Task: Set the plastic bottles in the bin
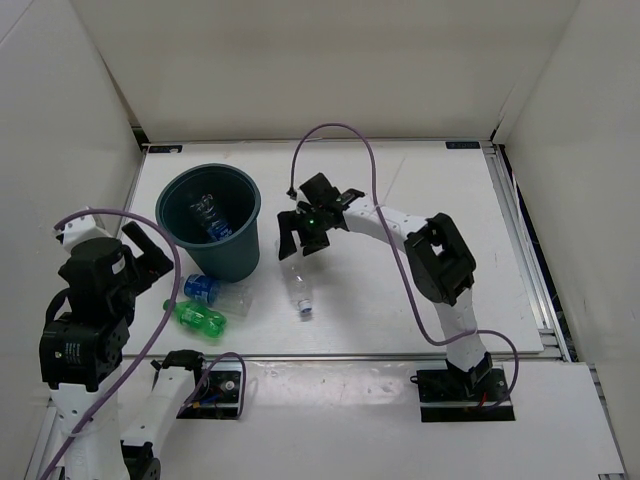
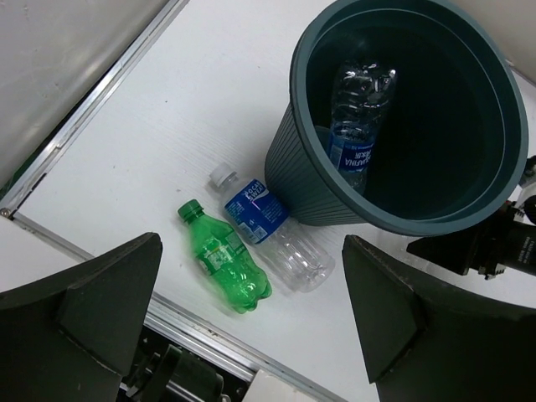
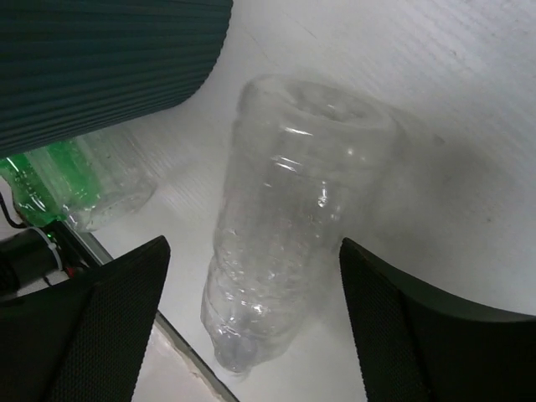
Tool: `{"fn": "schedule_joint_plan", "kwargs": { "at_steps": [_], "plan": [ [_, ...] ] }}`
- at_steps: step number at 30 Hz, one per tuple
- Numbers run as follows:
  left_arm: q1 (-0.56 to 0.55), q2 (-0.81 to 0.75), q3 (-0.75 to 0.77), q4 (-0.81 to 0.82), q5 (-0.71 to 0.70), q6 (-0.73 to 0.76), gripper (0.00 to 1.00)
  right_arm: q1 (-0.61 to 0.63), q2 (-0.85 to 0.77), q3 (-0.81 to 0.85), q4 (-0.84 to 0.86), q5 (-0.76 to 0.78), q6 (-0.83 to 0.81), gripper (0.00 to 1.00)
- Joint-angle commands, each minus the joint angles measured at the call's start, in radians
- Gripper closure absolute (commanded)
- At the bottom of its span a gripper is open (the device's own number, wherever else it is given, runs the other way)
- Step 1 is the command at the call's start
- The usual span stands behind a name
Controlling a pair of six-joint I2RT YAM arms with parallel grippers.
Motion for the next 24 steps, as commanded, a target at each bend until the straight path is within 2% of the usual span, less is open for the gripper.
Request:
{"fn": "schedule_joint_plan", "kwargs": {
  "at_steps": [1,3,5,6,7,8,9,10,11,13,14,15,24],
  "plan": [
    [-0.006,-0.001,0.017,-0.023,-0.001,-0.028,0.00,-0.004,0.040,0.044,-0.025,-0.073,0.003,0.17],
    [-0.006,-0.010,0.017,-0.032,-0.001,-0.039,0.00,-0.023,0.040,0.024,-0.037,-0.084,0.003,0.19],
    [-0.006,-0.010,0.007,-0.032,-0.001,-0.049,0.00,-0.046,0.040,0.014,-0.037,-0.101,0.003,0.28],
    [-0.006,-0.019,-0.003,-0.032,-0.001,-0.059,0.00,-0.046,0.029,0.001,-0.061,-0.110,-0.009,0.37],
    [-0.006,-0.020,-0.003,-0.032,-0.001,-0.059,0.00,-0.061,0.029,0.001,-0.072,-0.119,-0.010,0.37],
    [-0.006,-0.029,-0.013,-0.032,-0.001,-0.069,0.00,-0.075,0.011,0.001,-0.083,-0.119,-0.026,0.43],
    [-0.006,-0.029,-0.022,-0.032,-0.001,-0.085,0.00,-0.075,-0.003,0.001,-0.092,-0.119,-0.042,0.46],
    [-0.006,-0.038,-0.042,-0.032,-0.001,-0.085,0.00,-0.090,-0.041,-0.022,-0.092,-0.119,-0.042,0.46],
    [-0.006,-0.049,-0.053,-0.023,-0.001,-0.095,0.00,-0.101,-0.058,-0.022,-0.092,-0.119,-0.054,0.41],
    [-0.006,-0.059,-0.076,-0.014,-0.001,-0.108,0.00,-0.101,-0.084,-0.022,-0.092,-0.133,-0.063,0.25],
    [-0.006,-0.069,-0.085,-0.014,-0.001,-0.123,0.00,-0.101,-0.093,-0.022,-0.092,-0.142,-0.063,0.08],
    [-0.006,-0.069,-0.099,-0.014,0.009,-0.132,0.00,-0.101,-0.084,-0.022,-0.092,-0.142,-0.063,0.00],
    [-0.006,-0.056,-0.069,-0.054,0.049,-0.138,0.00,-0.064,0.118,0.052,-0.082,-0.142,-0.023,0.00]
  ]
}}
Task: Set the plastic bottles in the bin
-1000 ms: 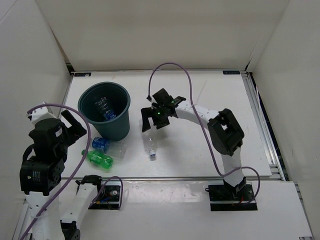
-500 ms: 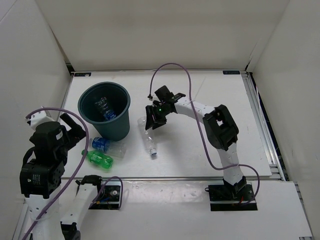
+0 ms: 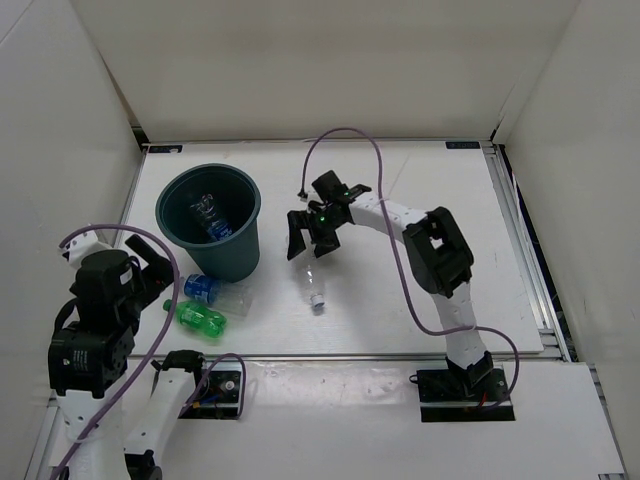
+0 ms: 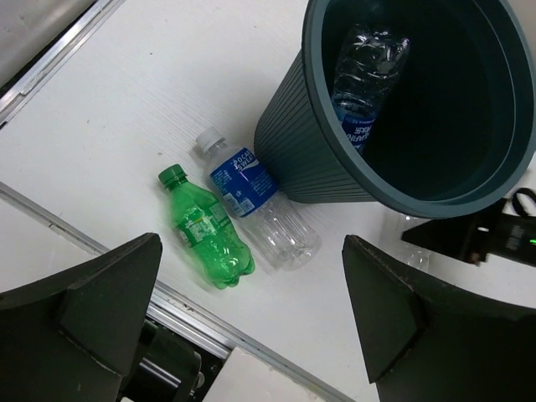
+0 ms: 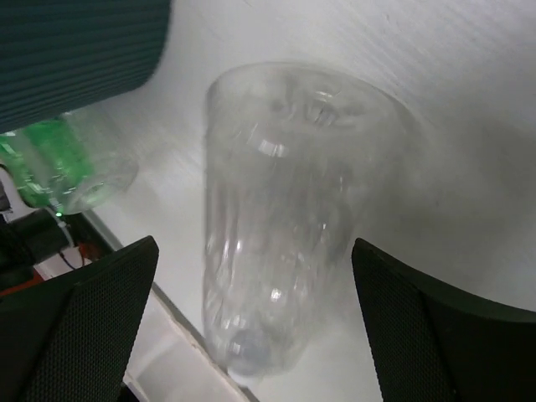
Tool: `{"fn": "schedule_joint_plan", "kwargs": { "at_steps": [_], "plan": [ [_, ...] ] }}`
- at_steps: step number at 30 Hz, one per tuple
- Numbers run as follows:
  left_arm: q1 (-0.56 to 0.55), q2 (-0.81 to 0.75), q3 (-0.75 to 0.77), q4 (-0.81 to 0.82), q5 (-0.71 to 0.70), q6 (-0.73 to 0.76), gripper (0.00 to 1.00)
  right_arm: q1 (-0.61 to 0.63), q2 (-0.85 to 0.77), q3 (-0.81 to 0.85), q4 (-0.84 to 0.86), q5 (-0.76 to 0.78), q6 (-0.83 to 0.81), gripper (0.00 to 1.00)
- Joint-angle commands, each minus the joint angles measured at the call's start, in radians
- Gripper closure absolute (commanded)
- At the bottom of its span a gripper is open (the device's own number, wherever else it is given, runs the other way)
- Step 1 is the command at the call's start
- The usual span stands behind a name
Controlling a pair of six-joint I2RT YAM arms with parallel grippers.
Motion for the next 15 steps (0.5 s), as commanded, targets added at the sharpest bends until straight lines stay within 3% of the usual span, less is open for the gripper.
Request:
{"fn": "schedule_joint_plan", "kwargs": {
  "at_steps": [1,2,6,9,12,15],
  "plan": [
    [-0.006,0.023,0.037,-0.023,0.019,0.011,0.00,0.020,0.065,0.025,-0.003,-0.011,0.002,0.03],
    [-0.006,0.032,0.050,-0.023,0.019,0.024,0.00,0.020,0.076,-0.010,0.012,0.001,0.002,0.06],
    [-0.006,0.052,0.087,-0.032,0.019,0.046,0.00,0.009,0.010,-0.105,0.040,0.044,0.011,0.44],
    [-0.006,0.053,0.097,-0.032,-0.012,0.023,0.00,-0.002,-0.122,-0.177,0.040,0.044,0.037,0.56],
    [-0.006,0.053,0.097,-0.021,-0.023,-0.021,0.00,-0.002,-0.327,-0.187,0.040,0.041,0.100,0.57],
    [-0.006,0.018,0.054,-0.010,-0.023,-0.083,0.00,0.018,-0.479,-0.055,0.049,0.105,0.154,0.57]
  ]
}}
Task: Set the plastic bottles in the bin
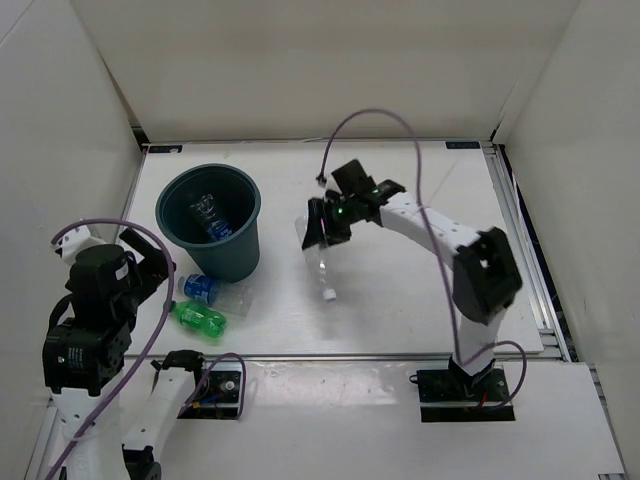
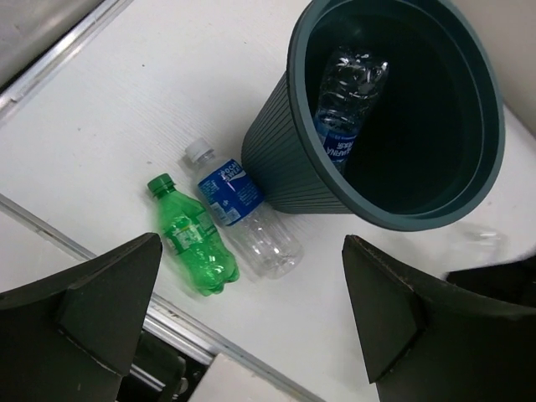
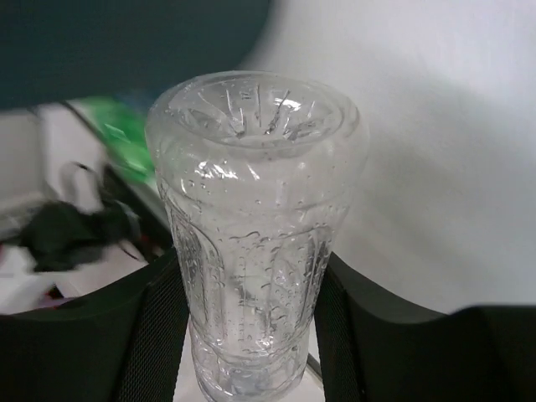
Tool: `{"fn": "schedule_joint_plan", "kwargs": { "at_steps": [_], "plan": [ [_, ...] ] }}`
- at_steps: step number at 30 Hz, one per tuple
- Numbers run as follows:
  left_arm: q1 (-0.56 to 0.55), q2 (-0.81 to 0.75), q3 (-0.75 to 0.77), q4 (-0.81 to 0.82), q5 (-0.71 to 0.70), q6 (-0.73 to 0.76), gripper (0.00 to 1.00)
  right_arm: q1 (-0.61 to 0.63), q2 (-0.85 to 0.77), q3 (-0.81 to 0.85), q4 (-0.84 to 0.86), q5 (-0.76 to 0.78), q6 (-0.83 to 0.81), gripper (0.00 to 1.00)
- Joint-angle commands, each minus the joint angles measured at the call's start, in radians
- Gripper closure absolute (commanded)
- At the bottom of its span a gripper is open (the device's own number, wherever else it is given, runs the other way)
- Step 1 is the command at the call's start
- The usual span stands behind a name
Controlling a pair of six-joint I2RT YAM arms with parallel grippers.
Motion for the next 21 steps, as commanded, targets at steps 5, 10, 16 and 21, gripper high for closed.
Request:
{"fn": "schedule_joint_plan", "kwargs": {
  "at_steps": [5,10,16,21],
  "plan": [
    [-0.006,-0.081,-0.091,0.005,-0.017,-0.176,0.00,0.078,-0.109,0.532,0.062,0.197,0.023,0.57],
    [-0.006,-0.054,-0.103,-0.055,-0.008,-0.198,0.00,0.168,0.177,0.976,0.140,0.223,-0.090,0.57],
    [-0.006,0.002,-0.094,-0.075,0.051,-0.147,0.00,0.254,0.288,0.949,0.386,0.318,-0.231,0.53],
    [-0.006,0.012,-0.085,-0.075,0.051,-0.159,0.00,0.279,0.293,0.915,0.404,0.300,-0.240,0.03]
  ]
}}
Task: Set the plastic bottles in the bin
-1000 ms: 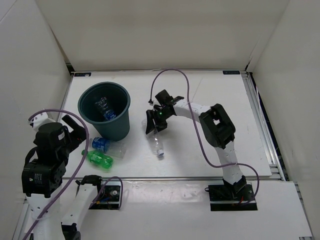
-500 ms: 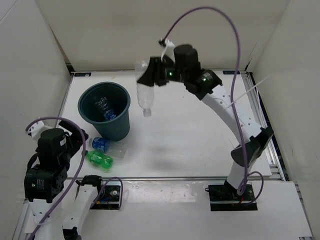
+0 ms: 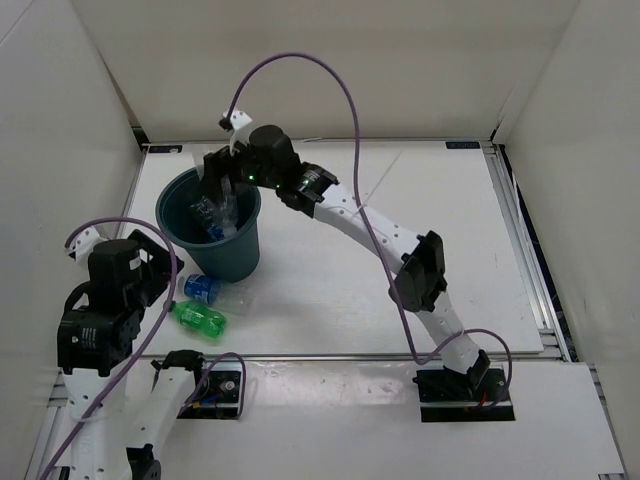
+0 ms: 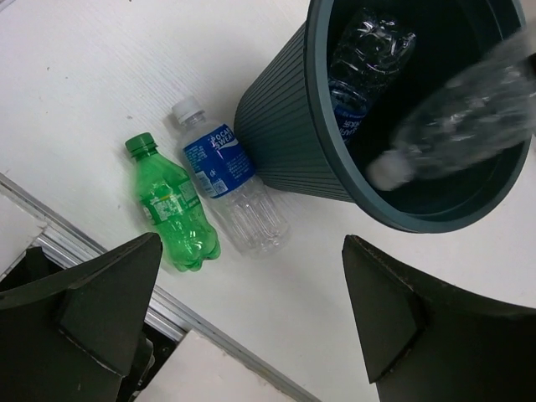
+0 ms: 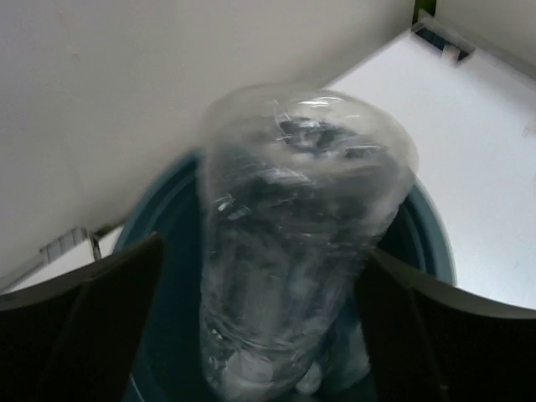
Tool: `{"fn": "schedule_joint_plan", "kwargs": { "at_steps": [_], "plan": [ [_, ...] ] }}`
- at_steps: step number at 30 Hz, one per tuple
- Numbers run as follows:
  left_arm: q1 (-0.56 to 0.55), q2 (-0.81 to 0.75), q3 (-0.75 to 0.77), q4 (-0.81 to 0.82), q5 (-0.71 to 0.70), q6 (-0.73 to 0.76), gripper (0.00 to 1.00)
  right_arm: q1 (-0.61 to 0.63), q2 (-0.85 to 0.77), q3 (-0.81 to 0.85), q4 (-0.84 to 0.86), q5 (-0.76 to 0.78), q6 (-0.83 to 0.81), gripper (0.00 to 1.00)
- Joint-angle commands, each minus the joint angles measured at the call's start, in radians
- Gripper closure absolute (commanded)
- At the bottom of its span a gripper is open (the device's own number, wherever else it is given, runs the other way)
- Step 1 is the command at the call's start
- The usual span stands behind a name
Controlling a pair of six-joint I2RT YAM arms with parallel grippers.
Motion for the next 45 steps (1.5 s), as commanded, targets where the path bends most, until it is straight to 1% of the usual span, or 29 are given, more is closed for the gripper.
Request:
{"fn": "schedule_joint_plan", "kwargs": {
  "at_steps": [1,4,6,8,9,10,11,12,13,14,15,17,18,20,24,25,27,28,31,33,36,37,38,39,41,42,43,45],
  "plan": [
    [-0.006,0.004,0.014,-0.069,0.018,-0.014,0.00,0.017,-0.094,-0.028,0.078,0.018,-0.051,0.00],
    [-0.006,-0.005,-0.012,-0.069,0.007,-0.064,0.00,0.017,-0.178,-0.064,0.053,0.097,-0.028,0.00],
    [-0.006,-0.038,-0.060,-0.069,0.007,-0.109,0.00,0.017,-0.263,-0.116,0.015,0.156,-0.017,0.00],
    [-0.006,-0.063,-0.112,-0.069,0.007,-0.196,0.00,0.017,-0.339,-0.172,-0.022,0.208,-0.008,0.00],
    [-0.006,-0.090,-0.182,-0.069,0.019,-0.233,0.00,0.008,-0.361,-0.189,-0.035,0.208,0.001,0.00],
    [-0.006,-0.103,-0.222,-0.069,0.036,-0.315,0.00,0.008,-0.401,-0.206,-0.049,0.208,0.001,0.00],
    [-0.006,-0.117,-0.264,-0.069,0.047,-0.359,0.00,0.008,-0.419,-0.225,-0.059,0.208,0.001,0.00],
    [-0.006,-0.147,-0.352,-0.069,0.071,-0.400,0.00,-0.001,-0.436,-0.255,-0.080,0.197,0.001,0.00],
    [-0.006,-0.166,-0.397,-0.047,0.085,-0.470,0.00,-0.001,-0.467,-0.271,-0.089,0.185,0.001,0.00],
    [-0.006,-0.186,-0.442,0.003,0.098,-0.494,0.00,-0.015,-0.481,-0.284,-0.089,0.176,-0.008,0.00],
    [-0.006,-0.228,-0.521,0.034,0.120,-0.512,0.00,-0.029,-0.494,-0.298,-0.104,0.167,-0.020,0.00],
    [-0.006,-0.276,-0.587,0.097,0.133,-0.580,0.00,-0.053,-0.537,-0.344,-0.117,0.167,-0.020,0.00],
    [-0.006,-0.276,-0.641,0.108,0.133,-0.618,0.00,-0.067,-0.565,-0.375,-0.129,0.167,-0.029,0.00],
    [-0.006,-0.289,-0.698,0.147,0.133,-0.627,0.00,-0.067,-0.599,-0.404,-0.129,0.157,-0.043,0.00],
    [-0.006,-0.230,-0.752,0.203,0.122,-0.618,0.00,-0.076,-0.651,-0.470,-0.148,0.166,-0.069,0.00],
    [-0.006,-0.186,-0.772,0.235,0.122,-0.618,0.00,-0.076,-0.660,-0.484,-0.148,0.167,-0.078,0.00],
    [-0.006,-0.132,-0.784,0.249,0.122,-0.609,0.00,-0.076,-0.691,-0.519,-0.157,0.206,-0.091,0.00],
    [-0.006,-0.074,-0.784,0.259,0.122,-0.609,0.00,-0.076,-0.700,-0.528,-0.157,0.220,-0.091,0.00],
    [-0.006,0.036,-0.772,0.260,0.131,-0.640,0.00,-0.076,-0.725,-0.567,-0.157,0.256,-0.112,0.00],
    [-0.006,0.075,-0.772,0.260,0.131,-0.652,0.00,-0.087,-0.746,-0.576,-0.157,0.265,-0.112,0.00],
    [0.034,0.109,-0.772,0.293,0.144,-0.652,0.00,-0.096,-0.758,-0.596,-0.157,0.286,-0.121,0.00],
    [0.051,0.118,-0.784,0.309,0.153,-0.652,0.02,-0.096,-0.758,-0.596,-0.157,0.286,-0.121,0.00],
    [0.063,0.118,-0.810,0.318,0.176,-0.652,0.08,-0.096,-0.769,-0.605,-0.157,0.298,-0.121,0.00],
    [0.075,0.118,-0.822,0.318,0.185,-0.652,0.12,-0.096,-0.769,-0.605,-0.157,0.299,-0.121,0.00],
    [0.106,0.104,-0.844,0.329,0.205,-0.643,0.27,-0.096,-0.769,-0.605,-0.157,0.309,-0.121,0.00],
    [0.106,0.095,-0.853,0.329,0.216,-0.643,0.36,-0.096,-0.769,-0.614,-0.157,0.321,-0.121,0.00],
    [0.117,0.084,-0.853,0.329,0.216,-0.634,0.39,-0.096,-0.769,-0.614,-0.157,0.322,-0.131,0.00],
    [0.126,0.043,-0.833,0.278,0.205,-0.634,0.41,-0.096,-0.769,-0.614,-0.166,0.334,-0.131,0.00]
  ]
}}
